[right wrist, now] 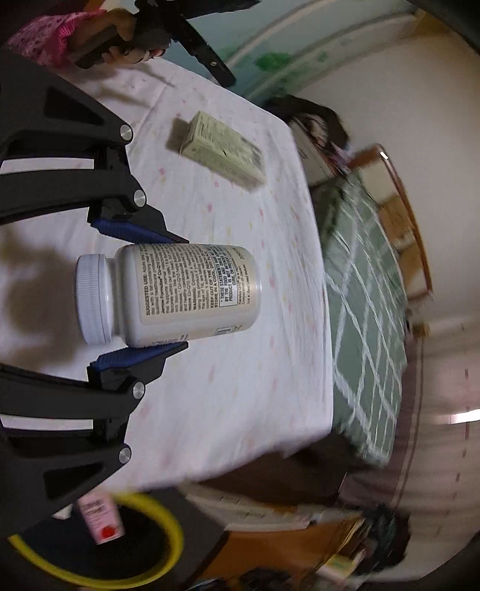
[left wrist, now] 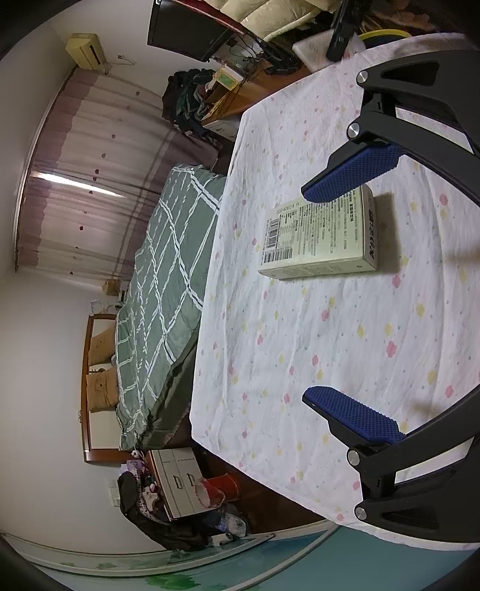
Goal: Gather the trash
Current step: 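Carry the pill bottle over the bin and open the right gripper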
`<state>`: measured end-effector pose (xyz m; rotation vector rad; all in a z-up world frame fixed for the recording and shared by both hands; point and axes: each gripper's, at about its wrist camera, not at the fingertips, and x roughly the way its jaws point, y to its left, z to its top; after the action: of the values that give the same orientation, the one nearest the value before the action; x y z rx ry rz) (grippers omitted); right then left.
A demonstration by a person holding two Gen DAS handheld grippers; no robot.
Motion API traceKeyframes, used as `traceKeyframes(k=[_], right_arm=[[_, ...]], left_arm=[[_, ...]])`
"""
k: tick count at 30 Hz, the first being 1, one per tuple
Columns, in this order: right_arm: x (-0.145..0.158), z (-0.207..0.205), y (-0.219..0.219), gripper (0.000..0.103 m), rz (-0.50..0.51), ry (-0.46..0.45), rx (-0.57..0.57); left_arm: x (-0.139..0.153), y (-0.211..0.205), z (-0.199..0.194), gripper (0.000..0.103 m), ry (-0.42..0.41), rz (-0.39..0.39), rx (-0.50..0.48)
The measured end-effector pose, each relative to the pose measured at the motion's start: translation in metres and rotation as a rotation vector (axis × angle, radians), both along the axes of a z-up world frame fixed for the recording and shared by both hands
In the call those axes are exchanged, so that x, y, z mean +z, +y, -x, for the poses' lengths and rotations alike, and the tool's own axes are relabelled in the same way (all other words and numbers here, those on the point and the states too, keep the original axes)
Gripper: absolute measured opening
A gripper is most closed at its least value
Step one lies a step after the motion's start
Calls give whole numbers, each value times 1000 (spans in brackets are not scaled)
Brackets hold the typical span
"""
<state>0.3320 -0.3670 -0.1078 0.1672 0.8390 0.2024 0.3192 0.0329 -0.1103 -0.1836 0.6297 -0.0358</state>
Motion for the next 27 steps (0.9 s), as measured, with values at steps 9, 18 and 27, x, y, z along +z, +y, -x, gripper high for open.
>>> traceKeyframes(k=[9, 18, 27], right_arm=[[-23, 37, -132, 46, 14, 60, -354], [-61, 57, -193, 61, 38, 126, -531], [-23, 64, -160, 62, 1, -39, -523]], left_arm=[[2, -4, 3, 98, -3, -8, -4], [0, -9, 3, 98, 2, -23, -18], [-2, -17, 2, 98, 13, -34, -48]])
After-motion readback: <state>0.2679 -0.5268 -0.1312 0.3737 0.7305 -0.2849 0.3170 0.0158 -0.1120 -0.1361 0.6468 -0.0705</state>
